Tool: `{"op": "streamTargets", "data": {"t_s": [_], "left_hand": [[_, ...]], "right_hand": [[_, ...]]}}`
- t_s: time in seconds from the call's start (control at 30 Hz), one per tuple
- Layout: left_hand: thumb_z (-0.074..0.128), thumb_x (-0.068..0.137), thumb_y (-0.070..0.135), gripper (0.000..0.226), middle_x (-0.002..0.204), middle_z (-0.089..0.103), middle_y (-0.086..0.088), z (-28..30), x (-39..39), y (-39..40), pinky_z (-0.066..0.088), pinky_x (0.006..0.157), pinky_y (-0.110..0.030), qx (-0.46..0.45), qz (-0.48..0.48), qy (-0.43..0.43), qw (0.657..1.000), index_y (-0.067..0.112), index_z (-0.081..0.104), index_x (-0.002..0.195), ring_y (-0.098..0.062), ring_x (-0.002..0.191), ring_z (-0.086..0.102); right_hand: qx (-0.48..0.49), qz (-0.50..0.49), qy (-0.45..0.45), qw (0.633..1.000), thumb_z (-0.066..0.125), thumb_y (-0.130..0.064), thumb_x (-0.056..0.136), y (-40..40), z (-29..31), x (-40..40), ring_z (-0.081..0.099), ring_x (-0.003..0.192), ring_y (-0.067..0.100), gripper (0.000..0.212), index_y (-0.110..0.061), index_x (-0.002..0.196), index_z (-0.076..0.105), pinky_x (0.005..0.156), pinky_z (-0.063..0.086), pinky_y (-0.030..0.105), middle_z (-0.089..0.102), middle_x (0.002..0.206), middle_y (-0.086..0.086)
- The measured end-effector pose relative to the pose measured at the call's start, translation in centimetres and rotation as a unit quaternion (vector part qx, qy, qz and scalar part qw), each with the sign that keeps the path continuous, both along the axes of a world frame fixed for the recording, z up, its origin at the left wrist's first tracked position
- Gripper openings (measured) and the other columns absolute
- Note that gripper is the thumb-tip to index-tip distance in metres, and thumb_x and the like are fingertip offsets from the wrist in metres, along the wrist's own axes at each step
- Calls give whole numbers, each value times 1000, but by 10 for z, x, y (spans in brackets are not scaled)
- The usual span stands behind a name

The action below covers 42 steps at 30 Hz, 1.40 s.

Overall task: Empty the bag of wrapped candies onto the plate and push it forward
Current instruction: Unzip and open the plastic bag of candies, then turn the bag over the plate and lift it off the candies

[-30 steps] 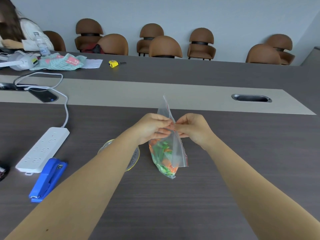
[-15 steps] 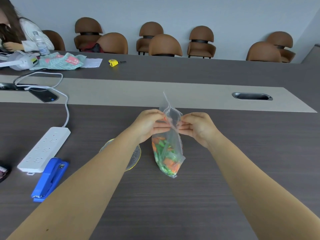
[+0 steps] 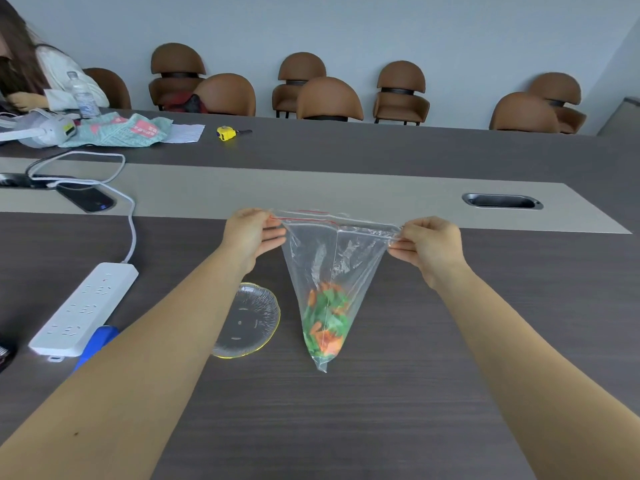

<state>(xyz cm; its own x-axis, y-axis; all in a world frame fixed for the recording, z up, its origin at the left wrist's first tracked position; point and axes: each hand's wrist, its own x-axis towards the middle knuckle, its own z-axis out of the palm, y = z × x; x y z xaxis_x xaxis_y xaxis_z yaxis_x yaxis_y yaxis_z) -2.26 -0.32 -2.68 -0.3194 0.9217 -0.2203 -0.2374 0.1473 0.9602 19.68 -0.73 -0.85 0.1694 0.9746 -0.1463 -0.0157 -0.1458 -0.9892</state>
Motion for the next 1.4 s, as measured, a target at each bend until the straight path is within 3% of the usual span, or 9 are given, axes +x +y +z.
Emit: {"op": "streamTargets", "data": {"t_s": [0.17,0.37,0.47,0.63,0.73,0.9,1.03,1.23,1.4], "left_hand": [[46,90,8,11,100,60,-6,-6,7,-2,45,93,-37,7,-58,-15,998,11,56,87,-29,104,58],[58,82,11,65,147,34,4,-33,30,-32,24,110,-34,-45,-279,108,953,19,30,140,-15,137,30],[64,80,17,65,133,42,9,-44,45,-34,27,101,-25,-35,-261,179,948,17,35,138,-8,128,34],[51,88,18,13,92,62,5,-42,59,-34,45,75,-15,-26,-185,134,973,12,62,92,-19,101,57],[44,92,25,15,98,67,0,-40,57,-43,37,94,-34,-61,-221,79,970,21,53,80,-19,89,60],[41,93,27,18,55,72,4,-50,40,-51,52,82,-39,-76,-201,2,977,22,47,110,-15,60,68],[39,94,26,20,75,63,-8,-54,20,-62,56,52,-28,-105,-202,15,974,12,49,83,-12,46,65],[39,94,24,20,77,61,-4,-79,-12,-73,50,59,-30,-103,-150,13,983,12,48,81,-4,39,60],[41,90,36,37,102,62,1,-99,-22,-88,46,84,-29,-92,-184,1,979,11,47,117,-8,86,65]], "right_hand": [[-15,39,70,997,47,8,82,-2,1,-3,59,60,18,17,-6,73,52,48,57,19,56,68,11],[-23,59,146,987,49,11,80,-6,3,-10,64,44,12,15,-4,79,51,50,58,21,56,69,14],[-18,68,155,985,48,12,81,-10,5,-13,63,40,10,17,-5,77,50,51,58,20,55,67,13],[-1,80,119,990,49,10,80,-18,2,-9,62,56,16,21,-11,75,49,54,58,20,56,68,9],[26,89,99,991,51,6,81,-24,-1,-5,62,60,14,21,-15,78,49,55,56,18,58,69,7],[53,119,59,990,57,1,81,-35,-14,-6,62,65,10,21,-18,82,49,65,54,20,57,78,4],[15,95,-25,995,65,-3,76,-45,-49,-9,53,87,17,25,-16,91,49,77,45,24,52,85,0],[-154,193,-98,964,69,-32,62,-78,-103,-19,49,117,18,72,-12,126,43,90,34,24,51,129,4],[-150,223,-146,952,65,-18,79,-96,-124,-34,59,76,14,8,-14,86,65,73,44,23,64,81,-1]]}}
